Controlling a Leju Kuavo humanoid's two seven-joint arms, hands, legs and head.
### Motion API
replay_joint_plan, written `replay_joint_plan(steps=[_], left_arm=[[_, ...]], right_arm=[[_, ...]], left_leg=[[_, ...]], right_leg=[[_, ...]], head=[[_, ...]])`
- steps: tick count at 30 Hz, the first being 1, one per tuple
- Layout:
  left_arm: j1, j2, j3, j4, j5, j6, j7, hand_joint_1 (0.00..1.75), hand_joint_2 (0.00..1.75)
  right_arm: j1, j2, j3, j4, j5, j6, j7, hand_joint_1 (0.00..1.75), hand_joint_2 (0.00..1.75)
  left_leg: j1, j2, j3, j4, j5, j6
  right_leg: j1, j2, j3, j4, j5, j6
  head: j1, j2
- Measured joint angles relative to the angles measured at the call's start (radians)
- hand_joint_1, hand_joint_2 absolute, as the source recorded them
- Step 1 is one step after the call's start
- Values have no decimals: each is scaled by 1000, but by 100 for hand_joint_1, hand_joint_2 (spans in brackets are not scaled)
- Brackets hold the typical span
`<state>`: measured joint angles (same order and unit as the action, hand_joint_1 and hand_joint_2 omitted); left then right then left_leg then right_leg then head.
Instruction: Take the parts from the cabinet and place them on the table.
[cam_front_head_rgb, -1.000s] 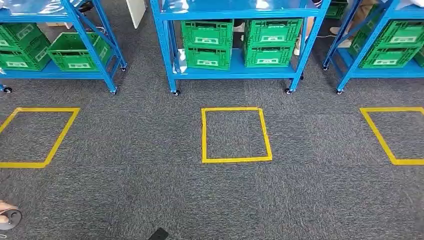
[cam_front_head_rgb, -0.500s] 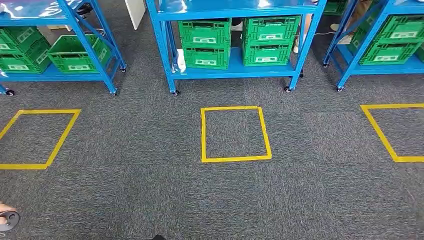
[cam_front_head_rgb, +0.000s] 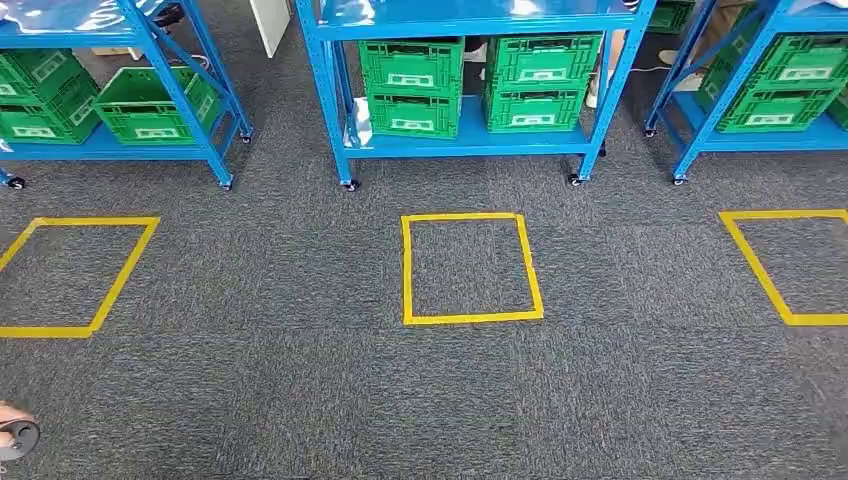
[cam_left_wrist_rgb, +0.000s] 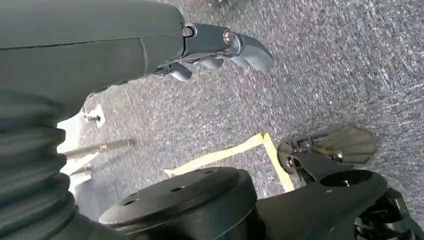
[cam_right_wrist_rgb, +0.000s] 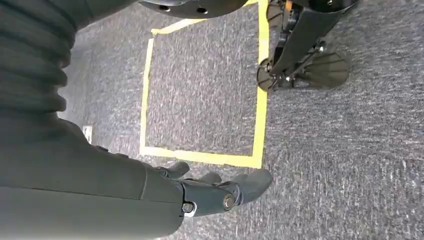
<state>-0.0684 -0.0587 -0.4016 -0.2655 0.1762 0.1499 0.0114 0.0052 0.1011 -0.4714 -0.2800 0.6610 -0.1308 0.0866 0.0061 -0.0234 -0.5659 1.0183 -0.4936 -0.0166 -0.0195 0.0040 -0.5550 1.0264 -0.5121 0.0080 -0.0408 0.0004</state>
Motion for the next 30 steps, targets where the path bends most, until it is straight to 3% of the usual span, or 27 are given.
replay_joint_plan(steps=[23, 30], left_arm=[[124, 34, 324, -121, -155, -140, -21, 0, 175], [137, 34, 350, -135, -162, -149, -21, 0, 175]], right_arm=[[128, -76, 395, -84, -624, 120, -82, 0, 175], [137, -84, 437, -93, -659, 129, -87, 0, 175]], left_leg=[[0, 0, -2, 0, -2, 2], [-2, 0, -1, 0, -3, 3]], right_leg=[[-1, -2, 4, -1, -3, 2], [-1, -2, 4, -1, -3, 3]], head=[[0, 0], [0, 0]])
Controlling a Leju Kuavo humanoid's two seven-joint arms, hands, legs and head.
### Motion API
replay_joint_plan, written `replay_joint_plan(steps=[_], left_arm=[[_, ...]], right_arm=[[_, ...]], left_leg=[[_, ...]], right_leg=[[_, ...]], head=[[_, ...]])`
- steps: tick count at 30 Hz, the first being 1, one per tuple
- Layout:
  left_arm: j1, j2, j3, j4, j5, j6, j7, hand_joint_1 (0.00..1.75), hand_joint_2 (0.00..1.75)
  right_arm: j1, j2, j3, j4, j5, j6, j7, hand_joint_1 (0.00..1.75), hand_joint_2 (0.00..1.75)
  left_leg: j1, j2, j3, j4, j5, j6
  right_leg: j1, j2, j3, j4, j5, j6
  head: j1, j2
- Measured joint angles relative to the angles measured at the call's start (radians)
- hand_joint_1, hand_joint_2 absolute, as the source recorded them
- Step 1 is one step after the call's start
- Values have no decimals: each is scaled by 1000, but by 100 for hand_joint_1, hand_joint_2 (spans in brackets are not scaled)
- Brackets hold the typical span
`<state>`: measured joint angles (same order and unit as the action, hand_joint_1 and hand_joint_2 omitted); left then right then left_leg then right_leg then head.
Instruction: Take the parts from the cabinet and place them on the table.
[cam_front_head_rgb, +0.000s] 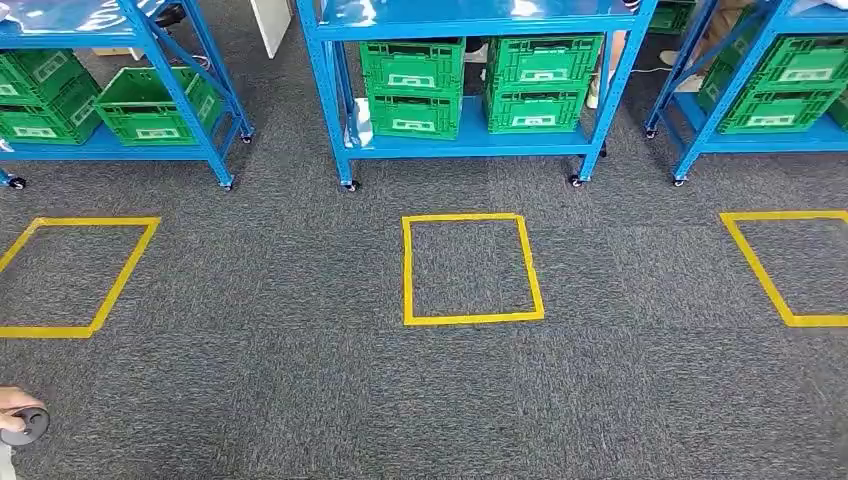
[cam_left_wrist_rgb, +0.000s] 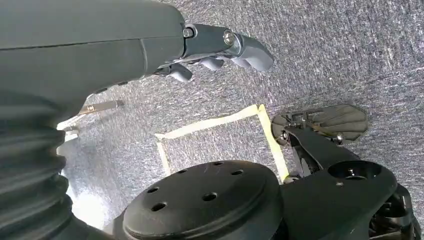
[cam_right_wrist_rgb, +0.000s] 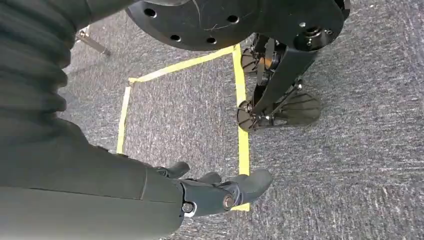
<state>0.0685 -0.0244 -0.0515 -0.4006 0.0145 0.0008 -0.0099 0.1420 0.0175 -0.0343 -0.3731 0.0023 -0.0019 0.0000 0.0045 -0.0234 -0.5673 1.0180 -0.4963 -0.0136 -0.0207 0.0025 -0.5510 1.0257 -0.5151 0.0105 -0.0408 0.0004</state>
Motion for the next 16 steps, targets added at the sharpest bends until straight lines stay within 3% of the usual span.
replay_joint_plan(steps=[16], left_arm=[[7, 2, 5, -11, -4, 0, 0, 0, 175]], right_arm=[[0, -2, 13, 0, -1, 0, 0, 0, 175]], left_leg=[[0, 0, 0, 0, 0, 1]], right_leg=[[0, 0, 0, 0, 0, 0]], head=[[0, 0]])
